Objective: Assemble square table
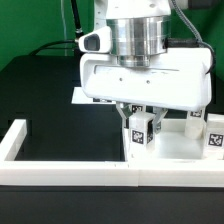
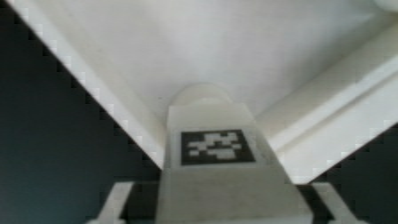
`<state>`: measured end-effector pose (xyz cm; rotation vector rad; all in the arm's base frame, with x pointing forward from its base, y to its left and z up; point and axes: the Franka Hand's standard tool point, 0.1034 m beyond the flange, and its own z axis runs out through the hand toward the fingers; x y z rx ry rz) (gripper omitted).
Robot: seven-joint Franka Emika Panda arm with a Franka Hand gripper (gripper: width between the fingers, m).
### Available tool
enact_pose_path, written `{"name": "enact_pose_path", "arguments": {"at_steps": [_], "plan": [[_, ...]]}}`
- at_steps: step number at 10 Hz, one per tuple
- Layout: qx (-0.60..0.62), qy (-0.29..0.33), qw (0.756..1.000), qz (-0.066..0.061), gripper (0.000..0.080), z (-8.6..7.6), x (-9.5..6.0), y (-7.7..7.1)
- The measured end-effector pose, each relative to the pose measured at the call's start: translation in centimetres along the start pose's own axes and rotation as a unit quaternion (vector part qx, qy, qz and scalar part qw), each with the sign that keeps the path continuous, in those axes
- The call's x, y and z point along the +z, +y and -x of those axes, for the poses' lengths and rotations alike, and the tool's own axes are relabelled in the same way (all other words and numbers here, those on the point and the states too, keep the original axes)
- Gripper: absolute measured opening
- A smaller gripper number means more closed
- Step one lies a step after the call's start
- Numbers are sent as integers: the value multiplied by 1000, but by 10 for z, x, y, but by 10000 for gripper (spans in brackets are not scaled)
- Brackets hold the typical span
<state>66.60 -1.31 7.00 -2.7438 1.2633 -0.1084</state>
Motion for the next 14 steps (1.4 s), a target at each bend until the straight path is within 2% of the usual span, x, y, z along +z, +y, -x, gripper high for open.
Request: {"name": "enact_pose_path", "arguments": {"at_steps": [1,2,3,4,8,10,11,12,13,14], "plan": [[66,-4,998,-5,288,-2,0,0],[147,-15,989,-16,288,-3,0,0],[245,-31,969,-30,288,-2,1,0],[325,-39,944,-32,291,0,1,-2],[507,-49,860,-23,291,1,2,-7],[529,-49,847,-21,291,1,2,-7],[526,-49,849,-21,291,1,3,-6],[526,-49,849,-21,390,1,3,-6],[522,-49,851,-21,531,1,3,-6],[503,-49,863,-22,612,1,3,-6]]}}
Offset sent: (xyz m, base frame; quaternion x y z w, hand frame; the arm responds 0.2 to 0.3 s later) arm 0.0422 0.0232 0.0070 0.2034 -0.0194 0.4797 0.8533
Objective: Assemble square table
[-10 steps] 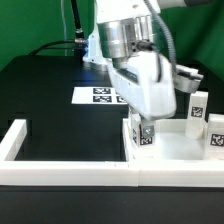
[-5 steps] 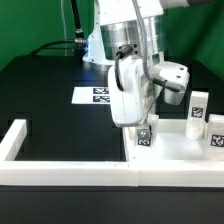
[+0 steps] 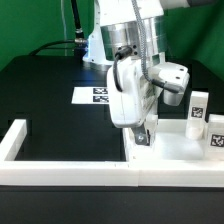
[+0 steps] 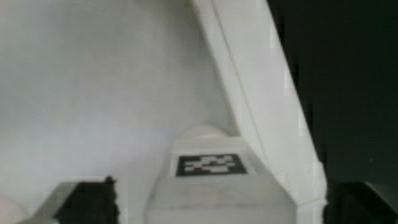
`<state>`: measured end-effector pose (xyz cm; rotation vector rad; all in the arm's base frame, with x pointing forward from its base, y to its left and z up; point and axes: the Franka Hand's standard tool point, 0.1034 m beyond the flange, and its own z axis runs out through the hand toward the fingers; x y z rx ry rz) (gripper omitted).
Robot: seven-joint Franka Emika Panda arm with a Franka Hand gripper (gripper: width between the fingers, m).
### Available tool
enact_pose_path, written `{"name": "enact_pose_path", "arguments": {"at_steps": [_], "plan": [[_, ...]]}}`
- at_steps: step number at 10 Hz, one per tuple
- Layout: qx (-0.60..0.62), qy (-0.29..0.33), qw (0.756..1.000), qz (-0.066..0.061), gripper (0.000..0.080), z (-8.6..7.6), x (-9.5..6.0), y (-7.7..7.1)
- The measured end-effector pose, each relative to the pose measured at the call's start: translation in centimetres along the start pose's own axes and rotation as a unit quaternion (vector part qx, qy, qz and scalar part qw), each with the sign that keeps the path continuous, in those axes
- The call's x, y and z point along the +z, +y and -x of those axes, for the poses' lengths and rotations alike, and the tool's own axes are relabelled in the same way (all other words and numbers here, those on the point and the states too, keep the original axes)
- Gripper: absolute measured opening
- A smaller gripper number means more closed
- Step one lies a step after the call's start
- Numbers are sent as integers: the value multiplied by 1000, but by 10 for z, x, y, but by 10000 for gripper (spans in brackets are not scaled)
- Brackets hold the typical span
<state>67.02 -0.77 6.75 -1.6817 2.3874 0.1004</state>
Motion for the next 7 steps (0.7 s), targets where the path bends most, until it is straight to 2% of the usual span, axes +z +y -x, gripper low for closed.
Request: {"name": "enact_pose_path", "arguments": {"at_steps": [2,3,4,7], "plan": [[-152,17,988,13,643,3,-3,1],[-243,19,970,20,648,6,-8,1],[-263,19,964,19,648,6,-7,0],[-371,18,928,23,648,5,-6,0]]}}
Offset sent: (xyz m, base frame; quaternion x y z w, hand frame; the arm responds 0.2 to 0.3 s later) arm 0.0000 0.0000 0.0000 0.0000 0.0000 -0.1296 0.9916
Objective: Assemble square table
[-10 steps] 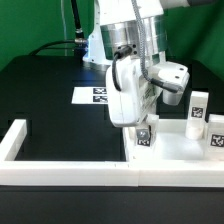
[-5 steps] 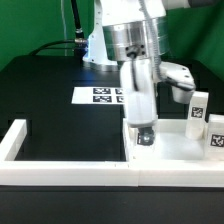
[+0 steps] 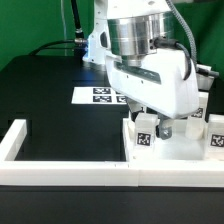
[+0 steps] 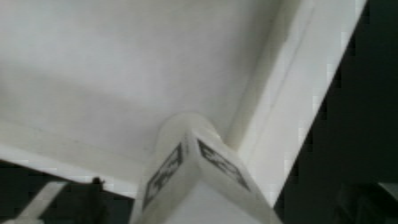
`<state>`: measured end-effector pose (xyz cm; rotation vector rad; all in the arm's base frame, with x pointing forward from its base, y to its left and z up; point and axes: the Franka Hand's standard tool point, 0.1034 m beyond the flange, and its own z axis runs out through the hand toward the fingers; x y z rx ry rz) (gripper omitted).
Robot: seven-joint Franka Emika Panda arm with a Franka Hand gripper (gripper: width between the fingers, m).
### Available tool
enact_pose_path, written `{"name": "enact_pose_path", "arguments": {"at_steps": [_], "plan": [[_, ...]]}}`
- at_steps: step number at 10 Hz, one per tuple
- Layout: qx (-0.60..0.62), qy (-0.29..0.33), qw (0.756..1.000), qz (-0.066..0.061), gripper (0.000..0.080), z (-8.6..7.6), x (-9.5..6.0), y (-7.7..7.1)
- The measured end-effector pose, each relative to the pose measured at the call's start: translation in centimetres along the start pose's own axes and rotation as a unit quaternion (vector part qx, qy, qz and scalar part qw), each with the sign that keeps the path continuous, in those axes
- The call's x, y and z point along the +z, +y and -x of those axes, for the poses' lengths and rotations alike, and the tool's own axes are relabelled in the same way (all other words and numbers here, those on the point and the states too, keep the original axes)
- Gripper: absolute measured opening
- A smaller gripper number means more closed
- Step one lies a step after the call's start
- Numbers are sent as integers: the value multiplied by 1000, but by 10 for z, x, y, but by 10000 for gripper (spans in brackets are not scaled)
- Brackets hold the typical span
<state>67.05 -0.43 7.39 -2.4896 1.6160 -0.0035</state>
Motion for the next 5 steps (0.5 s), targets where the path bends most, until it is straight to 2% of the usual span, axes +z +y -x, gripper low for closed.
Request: {"name": "enact_pose_path", "arguments": {"at_steps": [1,2,3,4,5], "plan": [[-134,15,991,17,648,-2,2,2],[-224,23,974,16,648,0,4,-2],[-262,24,965,13,648,2,4,-4],[-264,24,964,14,524,0,4,-3],[-255,24,966,14,524,0,4,-3]]}}
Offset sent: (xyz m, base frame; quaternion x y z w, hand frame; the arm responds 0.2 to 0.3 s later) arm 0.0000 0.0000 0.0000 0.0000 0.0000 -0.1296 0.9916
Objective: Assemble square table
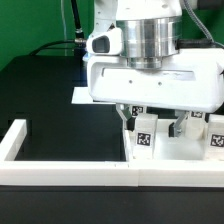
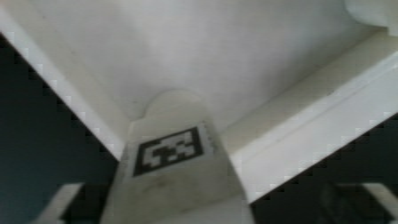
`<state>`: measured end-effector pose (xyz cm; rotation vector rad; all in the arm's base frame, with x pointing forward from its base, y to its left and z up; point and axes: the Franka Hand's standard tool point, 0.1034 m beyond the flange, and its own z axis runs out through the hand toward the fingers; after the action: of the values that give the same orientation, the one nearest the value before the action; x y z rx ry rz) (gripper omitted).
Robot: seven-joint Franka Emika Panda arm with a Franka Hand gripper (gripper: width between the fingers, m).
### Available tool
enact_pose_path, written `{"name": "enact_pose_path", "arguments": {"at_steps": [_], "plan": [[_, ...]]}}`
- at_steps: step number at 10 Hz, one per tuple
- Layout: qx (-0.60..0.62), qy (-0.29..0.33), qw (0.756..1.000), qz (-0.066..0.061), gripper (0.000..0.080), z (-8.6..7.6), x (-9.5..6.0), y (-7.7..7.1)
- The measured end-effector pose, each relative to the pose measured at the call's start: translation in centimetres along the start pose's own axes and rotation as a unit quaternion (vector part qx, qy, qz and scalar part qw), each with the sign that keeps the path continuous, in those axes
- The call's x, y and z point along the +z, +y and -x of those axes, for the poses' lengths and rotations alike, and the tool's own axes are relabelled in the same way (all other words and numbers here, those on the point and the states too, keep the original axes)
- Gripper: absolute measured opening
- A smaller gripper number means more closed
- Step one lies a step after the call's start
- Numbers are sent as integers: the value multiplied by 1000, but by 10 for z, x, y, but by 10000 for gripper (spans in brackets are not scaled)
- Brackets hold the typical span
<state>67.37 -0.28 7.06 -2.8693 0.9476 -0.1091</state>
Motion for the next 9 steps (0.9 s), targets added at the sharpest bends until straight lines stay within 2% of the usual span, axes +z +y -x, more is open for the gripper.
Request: {"name": "enact_pose_path", "arguments": {"at_steps": [1,2,5,6,7,9], "plan": [[2,0,1000,3,386,-2,0,5],[17,-1,1000,4,293,-2,1,7],[136,-6,991,6,294,-1,1,8],[232,-23,972,12,294,1,1,8],[316,-38,948,10,293,0,2,7],[478,-67,876,-6,293,-3,1,6]]}}
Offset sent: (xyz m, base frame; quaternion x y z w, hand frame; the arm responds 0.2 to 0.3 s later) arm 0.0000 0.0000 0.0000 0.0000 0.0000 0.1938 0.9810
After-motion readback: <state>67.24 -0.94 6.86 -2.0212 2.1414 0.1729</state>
